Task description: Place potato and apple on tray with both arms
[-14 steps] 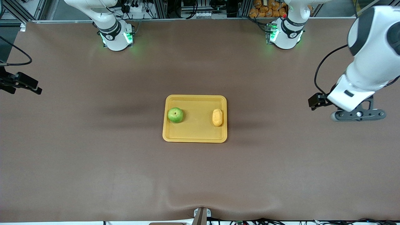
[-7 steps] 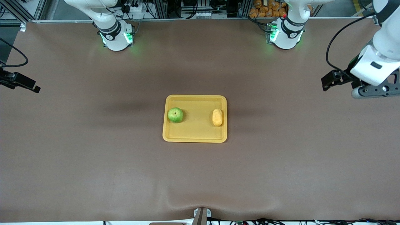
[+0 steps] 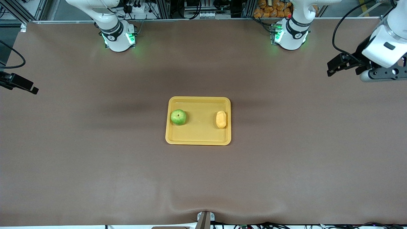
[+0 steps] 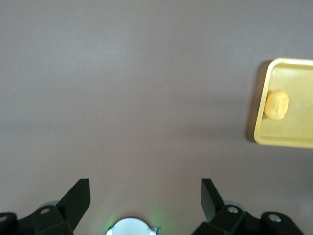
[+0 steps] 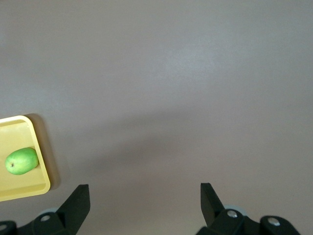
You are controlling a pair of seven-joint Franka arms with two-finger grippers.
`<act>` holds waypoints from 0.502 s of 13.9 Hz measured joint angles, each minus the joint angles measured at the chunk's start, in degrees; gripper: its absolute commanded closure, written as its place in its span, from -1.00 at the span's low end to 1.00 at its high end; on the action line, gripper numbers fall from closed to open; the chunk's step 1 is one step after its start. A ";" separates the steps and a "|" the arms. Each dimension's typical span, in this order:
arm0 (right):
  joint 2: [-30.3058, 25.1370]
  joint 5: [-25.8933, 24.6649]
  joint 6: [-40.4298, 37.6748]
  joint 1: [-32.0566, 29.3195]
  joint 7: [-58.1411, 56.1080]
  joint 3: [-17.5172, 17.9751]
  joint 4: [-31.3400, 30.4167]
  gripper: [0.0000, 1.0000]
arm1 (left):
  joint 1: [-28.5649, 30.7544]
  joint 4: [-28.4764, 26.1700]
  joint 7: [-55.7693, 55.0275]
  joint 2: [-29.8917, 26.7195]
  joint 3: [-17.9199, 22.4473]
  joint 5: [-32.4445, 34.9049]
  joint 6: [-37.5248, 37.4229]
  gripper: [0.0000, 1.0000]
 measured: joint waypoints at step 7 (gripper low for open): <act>0.03 -0.01 0.02 -0.44 0.04 -0.12 0.88 -1.00 | -0.12 -0.56 0.04 -1.54 1.12 0.00 -2.17 -1.00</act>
